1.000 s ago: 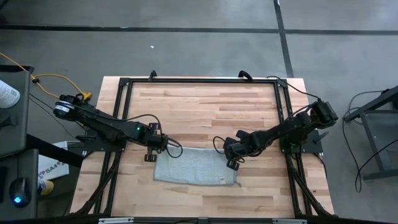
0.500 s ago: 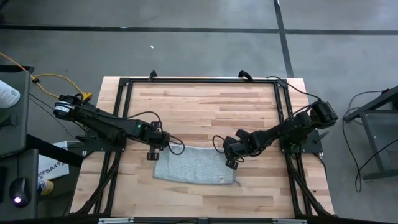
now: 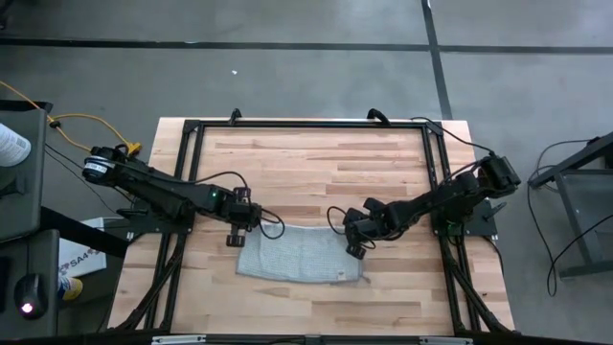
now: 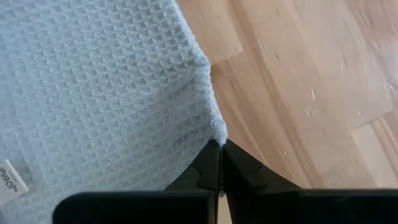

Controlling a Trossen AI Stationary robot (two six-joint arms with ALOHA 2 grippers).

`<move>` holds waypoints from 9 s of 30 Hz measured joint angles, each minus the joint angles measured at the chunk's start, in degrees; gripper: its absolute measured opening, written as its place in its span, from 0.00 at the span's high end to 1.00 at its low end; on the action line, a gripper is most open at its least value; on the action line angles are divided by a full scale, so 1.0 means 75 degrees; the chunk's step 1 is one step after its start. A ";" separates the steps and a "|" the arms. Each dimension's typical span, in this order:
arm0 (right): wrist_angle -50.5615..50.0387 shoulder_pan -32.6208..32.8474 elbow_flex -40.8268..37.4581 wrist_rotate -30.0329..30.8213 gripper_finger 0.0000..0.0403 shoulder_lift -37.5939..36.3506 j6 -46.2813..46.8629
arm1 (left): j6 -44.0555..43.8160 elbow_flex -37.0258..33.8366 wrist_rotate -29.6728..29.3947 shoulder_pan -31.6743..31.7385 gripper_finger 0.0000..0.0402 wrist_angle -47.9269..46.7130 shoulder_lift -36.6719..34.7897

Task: Fold microfiber towels
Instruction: Fold the gray towel

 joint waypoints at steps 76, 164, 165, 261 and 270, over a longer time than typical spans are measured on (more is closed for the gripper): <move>0.0344 -0.1377 -0.0003 -0.1397 0.67 -0.0003 -0.0660 | -0.0141 0.0245 -0.0719 -0.0006 0.76 -0.0784 -0.0028; 0.1434 -0.1842 0.0009 -0.1327 1.00 0.1422 -0.0476 | -0.1218 -0.0693 0.0545 -0.1507 0.76 0.1960 -0.0003; 0.1436 -0.1939 0.0009 -0.1328 1.00 0.1425 -0.0561 | -0.1207 -0.0693 0.0545 -0.1510 0.76 0.1963 -0.0003; 0.2022 -0.5385 0.0624 -0.3983 0.99 0.1839 -0.3822 | 0.0596 0.1404 0.2329 -0.1015 0.76 0.5851 0.4016; 0.2296 -0.5570 0.0719 -0.4382 0.99 0.1852 -0.4491 | 0.1347 0.2549 0.2855 -0.0742 0.76 0.5515 0.4818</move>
